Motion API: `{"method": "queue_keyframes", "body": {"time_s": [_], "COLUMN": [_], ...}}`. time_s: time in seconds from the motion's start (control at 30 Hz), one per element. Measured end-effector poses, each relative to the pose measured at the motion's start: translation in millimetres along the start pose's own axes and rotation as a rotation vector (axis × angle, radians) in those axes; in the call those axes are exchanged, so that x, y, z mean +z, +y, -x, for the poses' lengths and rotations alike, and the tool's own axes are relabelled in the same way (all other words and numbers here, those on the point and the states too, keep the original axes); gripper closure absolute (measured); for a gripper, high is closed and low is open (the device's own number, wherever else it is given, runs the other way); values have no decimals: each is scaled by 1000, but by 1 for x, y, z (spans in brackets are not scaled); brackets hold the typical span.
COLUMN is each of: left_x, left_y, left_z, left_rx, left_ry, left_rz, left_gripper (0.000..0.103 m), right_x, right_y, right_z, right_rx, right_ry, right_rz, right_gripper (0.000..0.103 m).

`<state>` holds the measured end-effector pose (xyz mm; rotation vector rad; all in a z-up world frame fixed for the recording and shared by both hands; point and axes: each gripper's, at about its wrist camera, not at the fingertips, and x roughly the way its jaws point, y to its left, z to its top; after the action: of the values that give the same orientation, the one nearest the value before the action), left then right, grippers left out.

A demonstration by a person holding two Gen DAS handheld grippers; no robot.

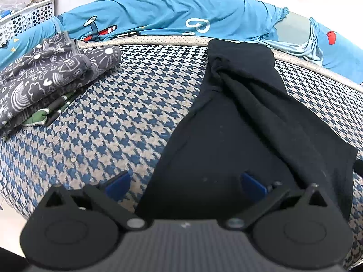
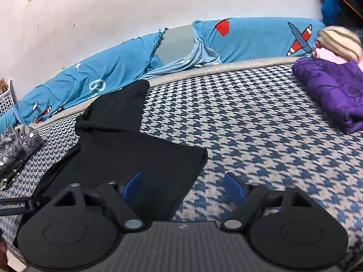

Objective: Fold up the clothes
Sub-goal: 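Grasp the folded black shirt edge with the right gripper and lift it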

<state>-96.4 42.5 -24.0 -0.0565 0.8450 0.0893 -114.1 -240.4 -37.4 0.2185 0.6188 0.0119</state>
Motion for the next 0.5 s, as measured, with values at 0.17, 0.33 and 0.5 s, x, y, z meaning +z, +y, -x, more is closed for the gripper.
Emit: {"method": "queue_keyframes", "body": {"time_s": [0.17, 0.33, 0.5], "left_x": [1, 1, 1], "left_y": [4, 7, 10], "left_z": [0, -2, -4], "left_rx": [-4, -6, -5], "left_ry": [2, 7, 13], "left_rz": [12, 23, 32], "left_gripper": [0, 0, 0], "right_x": [3, 5, 6], "right_y": [-1, -4, -2], "right_z": [-20, -32, -40], "right_rx": [2, -4, -14], "right_ry": [11, 4, -12], "right_rz": [-1, -13, -10], "right_gripper": [37, 38, 47]}}
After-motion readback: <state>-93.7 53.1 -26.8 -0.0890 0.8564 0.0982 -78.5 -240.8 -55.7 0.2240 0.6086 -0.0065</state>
